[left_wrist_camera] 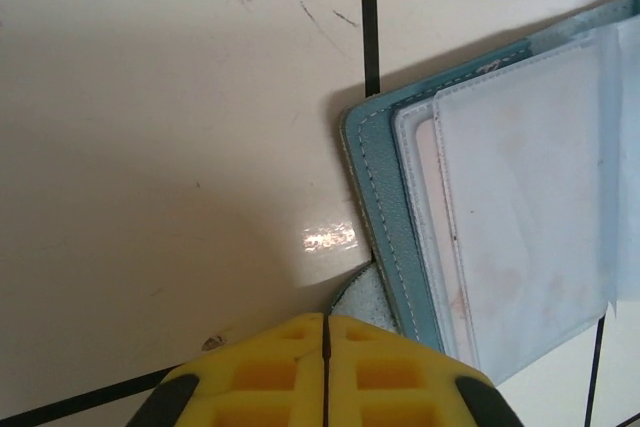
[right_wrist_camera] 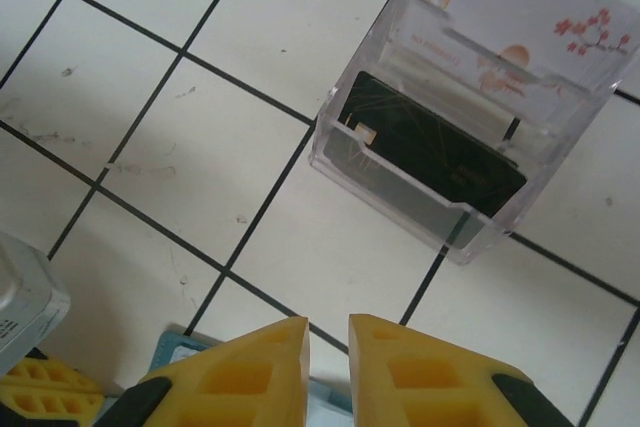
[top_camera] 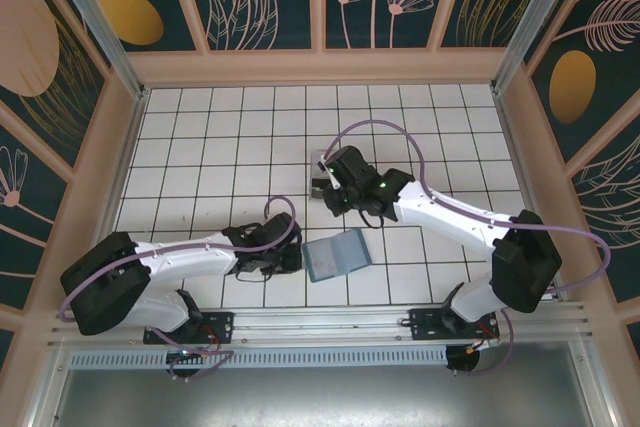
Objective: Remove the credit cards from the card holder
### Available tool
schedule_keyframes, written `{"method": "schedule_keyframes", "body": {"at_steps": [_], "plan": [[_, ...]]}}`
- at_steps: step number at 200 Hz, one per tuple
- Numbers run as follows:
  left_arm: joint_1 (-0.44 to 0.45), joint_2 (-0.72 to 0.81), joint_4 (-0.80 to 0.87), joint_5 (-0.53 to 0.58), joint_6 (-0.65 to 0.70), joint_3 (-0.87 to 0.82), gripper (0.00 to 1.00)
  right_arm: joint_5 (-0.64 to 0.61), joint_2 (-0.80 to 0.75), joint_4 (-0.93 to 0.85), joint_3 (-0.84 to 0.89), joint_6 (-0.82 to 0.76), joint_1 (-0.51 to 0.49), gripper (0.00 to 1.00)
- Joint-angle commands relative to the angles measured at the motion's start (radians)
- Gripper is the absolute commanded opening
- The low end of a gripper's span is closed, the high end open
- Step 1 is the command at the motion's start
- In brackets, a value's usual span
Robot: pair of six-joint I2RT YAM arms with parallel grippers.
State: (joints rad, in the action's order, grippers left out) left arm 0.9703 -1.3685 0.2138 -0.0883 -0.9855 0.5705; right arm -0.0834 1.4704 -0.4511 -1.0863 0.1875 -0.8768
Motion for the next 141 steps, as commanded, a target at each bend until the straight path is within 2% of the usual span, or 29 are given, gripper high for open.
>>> {"method": "schedule_keyframes", "body": {"at_steps": [1, 22, 44, 88, 141], "plan": [[-0.005, -0.003, 0.048, 0.046, 0.023, 0.036, 0.05, 0.039, -0.042, 0.006, 0.039, 0.139, -0.022, 0.17], [-0.006, -0.009, 0.078, 0.092, 0.039, 0.066, 0.05, 0.132, -0.032, 0.013, 0.080, 0.249, -0.051, 0.16], [-0.011, -0.012, 0.067, 0.117, 0.043, 0.085, 0.04, 0.116, -0.017, -0.003, 0.109, 0.336, -0.109, 0.17], [-0.013, -0.007, -0.018, 0.073, 0.005, 0.061, 0.07, 0.111, 0.001, 0.001, 0.173, 0.469, -0.178, 0.30], [-0.013, 0.040, -0.025, 0.088, -0.025, 0.006, 0.23, 0.049, 0.108, -0.033, 0.141, 0.502, -0.218, 0.41]]}}
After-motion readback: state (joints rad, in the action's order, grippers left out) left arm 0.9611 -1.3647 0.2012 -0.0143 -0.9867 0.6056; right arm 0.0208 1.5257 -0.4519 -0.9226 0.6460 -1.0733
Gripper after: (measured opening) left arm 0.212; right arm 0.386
